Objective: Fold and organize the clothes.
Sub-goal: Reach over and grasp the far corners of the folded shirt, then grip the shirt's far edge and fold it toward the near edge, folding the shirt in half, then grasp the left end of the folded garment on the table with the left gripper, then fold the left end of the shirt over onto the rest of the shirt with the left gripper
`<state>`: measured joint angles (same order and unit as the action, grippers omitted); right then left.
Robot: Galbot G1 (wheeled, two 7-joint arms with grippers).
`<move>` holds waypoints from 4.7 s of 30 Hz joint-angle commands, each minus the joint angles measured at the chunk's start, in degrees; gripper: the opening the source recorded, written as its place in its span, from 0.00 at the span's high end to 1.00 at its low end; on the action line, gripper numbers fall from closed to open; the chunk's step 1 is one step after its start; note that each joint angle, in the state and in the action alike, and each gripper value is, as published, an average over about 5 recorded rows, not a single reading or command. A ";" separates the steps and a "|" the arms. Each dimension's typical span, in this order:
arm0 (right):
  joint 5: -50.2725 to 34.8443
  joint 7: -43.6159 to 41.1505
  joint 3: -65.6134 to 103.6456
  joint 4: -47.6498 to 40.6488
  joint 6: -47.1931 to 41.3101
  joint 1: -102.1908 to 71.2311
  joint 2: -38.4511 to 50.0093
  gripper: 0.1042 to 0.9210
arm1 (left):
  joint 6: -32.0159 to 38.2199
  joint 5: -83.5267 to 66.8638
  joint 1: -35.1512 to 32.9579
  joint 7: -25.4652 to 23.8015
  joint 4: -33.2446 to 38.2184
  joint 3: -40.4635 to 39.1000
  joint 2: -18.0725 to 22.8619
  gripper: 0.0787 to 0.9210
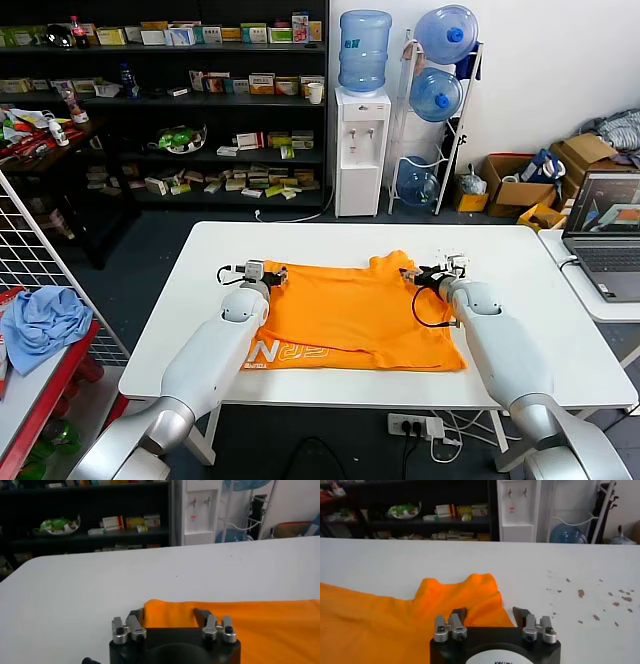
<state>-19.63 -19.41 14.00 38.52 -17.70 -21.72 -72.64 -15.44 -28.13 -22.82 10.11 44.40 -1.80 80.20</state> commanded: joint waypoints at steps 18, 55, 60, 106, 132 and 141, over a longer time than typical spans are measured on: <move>-2.60 4.81 -0.94 11.69 3.16 -5.83 1.90 0.98 | 1.29 -1.31 -5.90 2.35 13.48 -1.12 -4.32 0.97; -3.57 21.71 8.30 65.79 -7.70 -53.58 16.55 0.98 | 2.55 -3.57 -42.27 8.34 57.13 2.42 -23.77 0.98; -4.82 22.61 8.04 65.52 -7.06 -52.06 16.26 0.90 | 4.05 -2.23 -41.75 9.44 55.66 2.64 -22.55 0.92; -7.40 24.12 8.17 70.85 -7.56 -53.38 15.37 0.12 | -1.13 -17.44 -39.78 12.46 50.72 7.46 -18.72 0.75; 1.45 26.07 10.79 73.89 0.73 -57.07 9.84 0.12 | -3.03 -17.49 -34.50 10.21 45.44 17.51 -42.01 0.94; 6.41 26.89 10.84 70.70 5.18 -56.70 8.40 0.12 | -5.67 -18.06 -35.95 14.92 60.23 10.75 -31.41 0.94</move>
<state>-17.18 7.14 24.71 110.99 -16.06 -78.23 -63.19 -19.56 -45.96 -58.78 22.22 95.06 12.37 44.48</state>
